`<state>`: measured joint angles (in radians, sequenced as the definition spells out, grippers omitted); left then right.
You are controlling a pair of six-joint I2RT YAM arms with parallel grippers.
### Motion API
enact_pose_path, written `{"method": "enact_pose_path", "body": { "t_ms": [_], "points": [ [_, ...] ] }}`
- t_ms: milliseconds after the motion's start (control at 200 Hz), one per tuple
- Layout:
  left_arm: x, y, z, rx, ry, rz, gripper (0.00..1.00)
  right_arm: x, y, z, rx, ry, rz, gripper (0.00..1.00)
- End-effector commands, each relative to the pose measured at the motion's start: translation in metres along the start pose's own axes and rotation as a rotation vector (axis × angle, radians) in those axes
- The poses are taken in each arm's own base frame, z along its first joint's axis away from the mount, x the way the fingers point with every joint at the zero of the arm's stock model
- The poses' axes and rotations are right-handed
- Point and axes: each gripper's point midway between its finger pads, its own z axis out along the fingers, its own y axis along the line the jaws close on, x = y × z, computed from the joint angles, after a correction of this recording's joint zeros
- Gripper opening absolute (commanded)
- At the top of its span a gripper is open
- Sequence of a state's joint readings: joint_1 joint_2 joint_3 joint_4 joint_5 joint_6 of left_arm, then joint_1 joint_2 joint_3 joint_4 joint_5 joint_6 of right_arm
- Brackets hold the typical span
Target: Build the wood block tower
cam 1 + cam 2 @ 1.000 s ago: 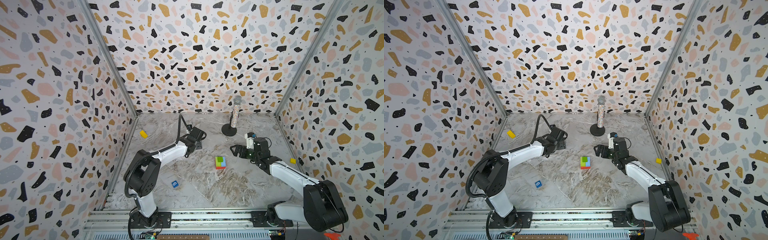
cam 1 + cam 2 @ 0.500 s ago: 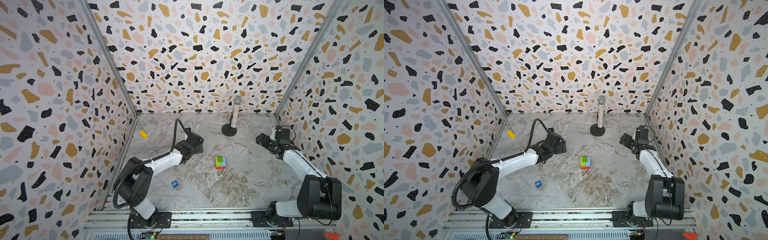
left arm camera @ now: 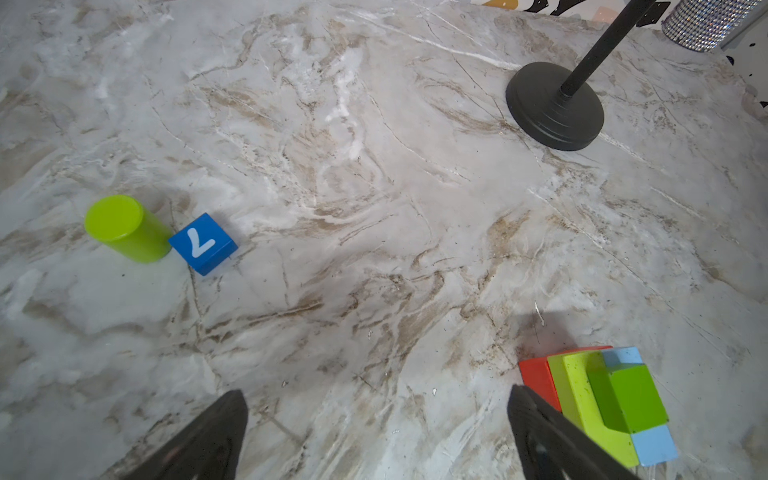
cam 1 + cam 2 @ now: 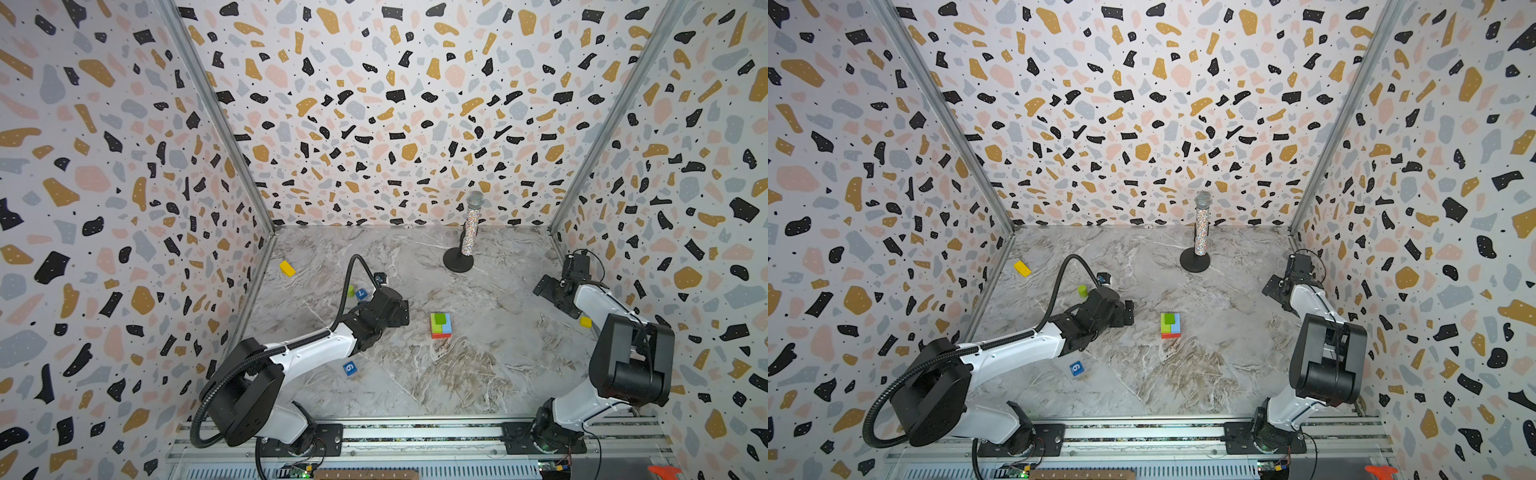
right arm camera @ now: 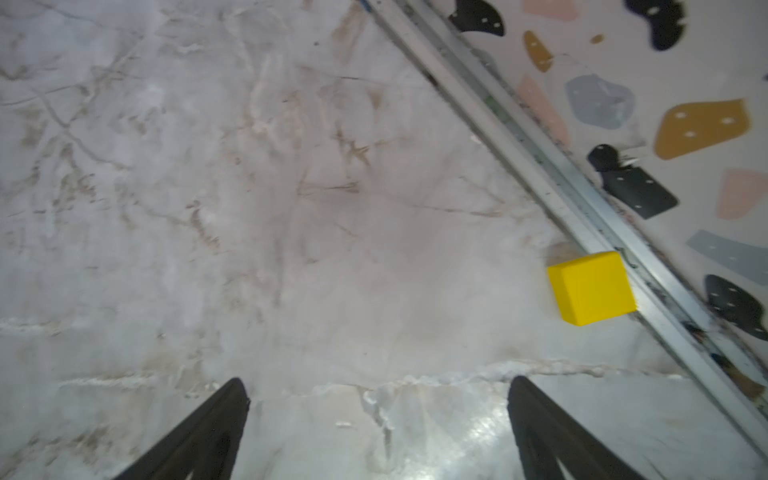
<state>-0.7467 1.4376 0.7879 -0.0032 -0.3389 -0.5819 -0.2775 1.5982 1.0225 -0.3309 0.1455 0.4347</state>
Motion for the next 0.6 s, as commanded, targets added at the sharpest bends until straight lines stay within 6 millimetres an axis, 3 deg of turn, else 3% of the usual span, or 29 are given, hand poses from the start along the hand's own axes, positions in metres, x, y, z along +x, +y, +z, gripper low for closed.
{"method": "enact_pose_path", "body": {
  "t_ms": [0,340,591],
  "points": [
    [-0.005,-0.012,-0.001,0.047,-0.035,0.004,0.99,-0.015,-0.021,-0.008,0.065,-0.044,0.013,1.0],
    [0.003,-0.016,0.007,0.056,-0.015,-0.001,0.97,-0.019,-0.077,0.01,0.113,-0.063,0.199,0.99],
    [0.007,-0.014,0.011,0.045,-0.005,0.004,0.96,-0.012,-0.093,0.027,0.03,-0.039,0.292,0.94]
  ]
}}
